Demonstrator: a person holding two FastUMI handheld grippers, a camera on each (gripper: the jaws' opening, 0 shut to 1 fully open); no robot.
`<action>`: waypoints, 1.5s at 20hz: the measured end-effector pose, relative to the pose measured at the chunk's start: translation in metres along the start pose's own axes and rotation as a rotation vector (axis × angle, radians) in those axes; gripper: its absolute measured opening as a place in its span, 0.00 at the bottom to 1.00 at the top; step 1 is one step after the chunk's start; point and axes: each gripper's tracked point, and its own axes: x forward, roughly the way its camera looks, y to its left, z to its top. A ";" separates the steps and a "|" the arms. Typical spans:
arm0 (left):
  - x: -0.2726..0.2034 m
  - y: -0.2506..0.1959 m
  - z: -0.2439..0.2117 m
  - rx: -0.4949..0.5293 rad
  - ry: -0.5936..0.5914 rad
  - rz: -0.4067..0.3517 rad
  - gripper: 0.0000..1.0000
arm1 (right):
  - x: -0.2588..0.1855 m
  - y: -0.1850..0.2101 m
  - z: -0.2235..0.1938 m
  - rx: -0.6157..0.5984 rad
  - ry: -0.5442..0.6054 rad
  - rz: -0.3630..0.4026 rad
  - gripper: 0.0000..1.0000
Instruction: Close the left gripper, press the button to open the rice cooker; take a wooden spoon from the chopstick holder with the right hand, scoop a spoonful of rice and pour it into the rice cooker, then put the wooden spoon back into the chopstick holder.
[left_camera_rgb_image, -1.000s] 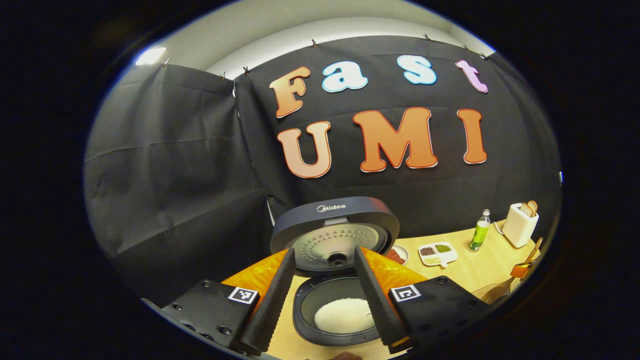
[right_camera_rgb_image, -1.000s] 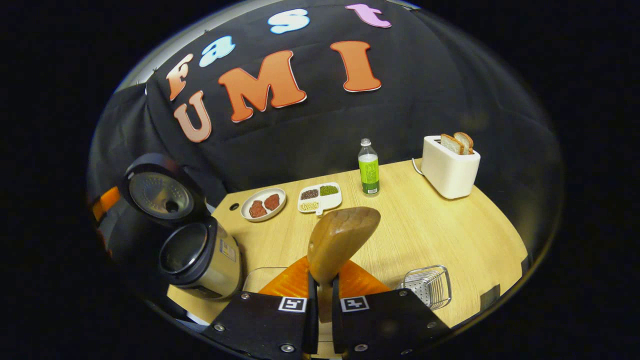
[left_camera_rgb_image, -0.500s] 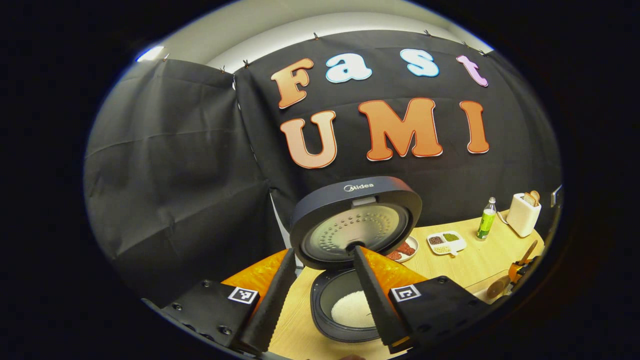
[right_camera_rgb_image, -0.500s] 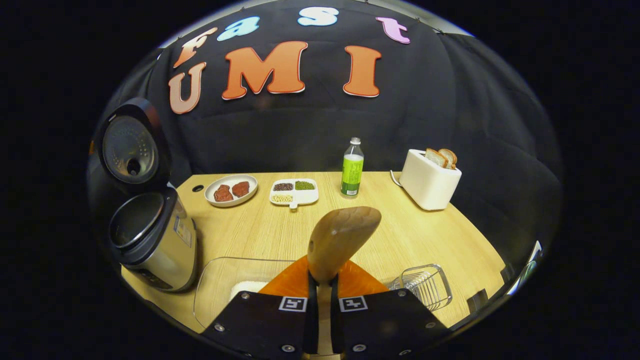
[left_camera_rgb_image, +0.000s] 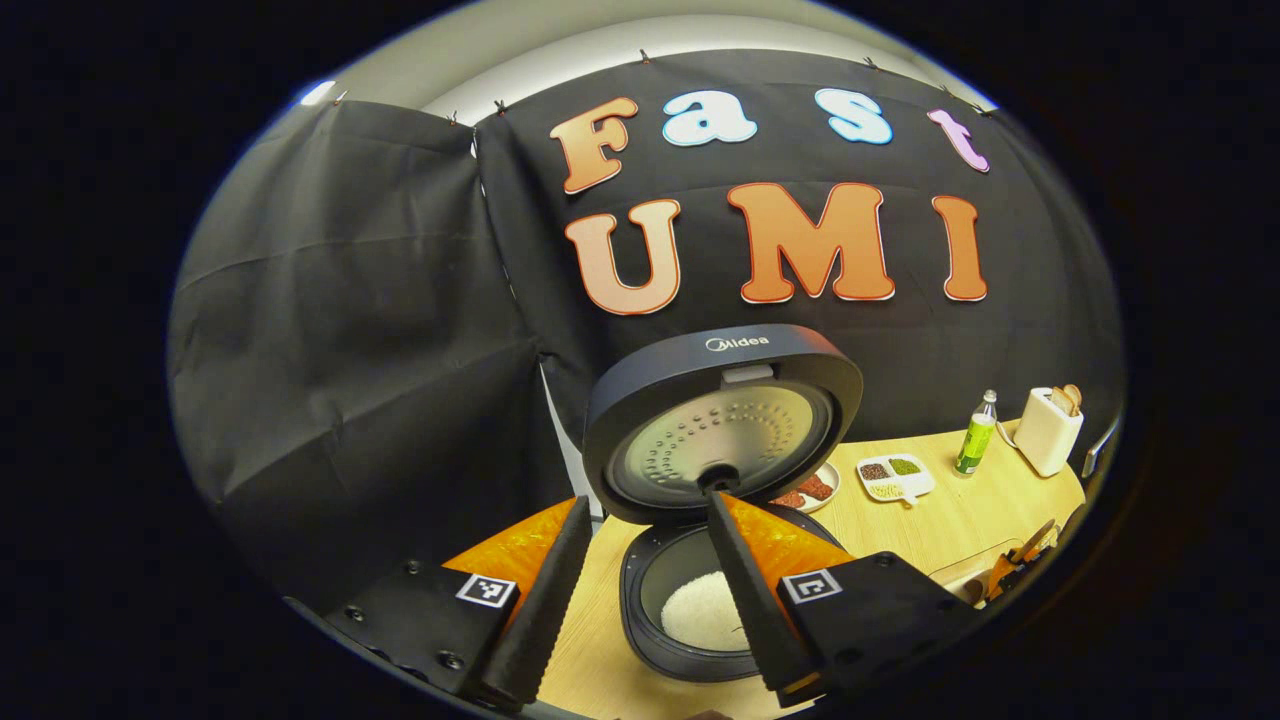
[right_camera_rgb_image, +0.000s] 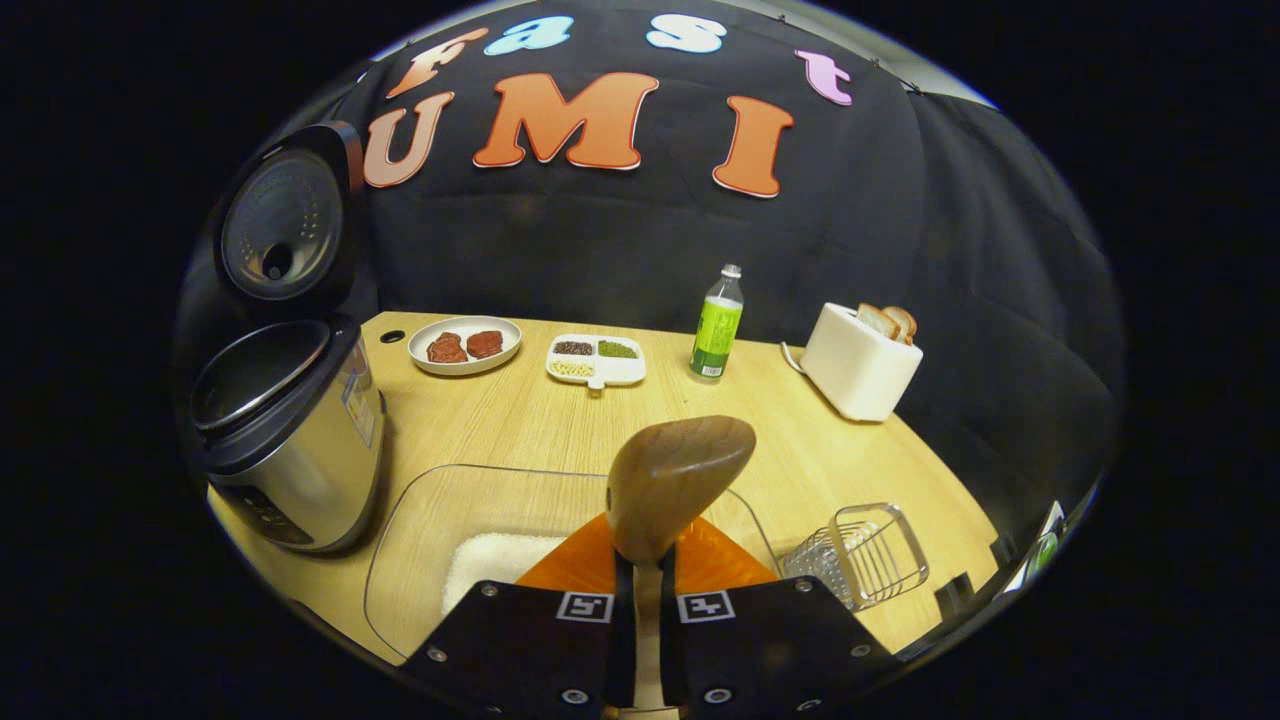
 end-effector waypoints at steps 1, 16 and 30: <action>0.001 0.001 0.001 0.010 -0.001 0.000 0.82 | 0.001 0.002 -0.002 0.015 0.006 0.004 0.10; 0.009 0.026 -0.011 -0.001 0.016 0.014 0.75 | -0.002 0.034 -0.007 0.328 0.157 0.129 0.10; 0.010 0.049 -0.023 -0.021 0.038 0.058 0.76 | -0.003 0.053 -0.005 0.373 0.222 0.227 0.09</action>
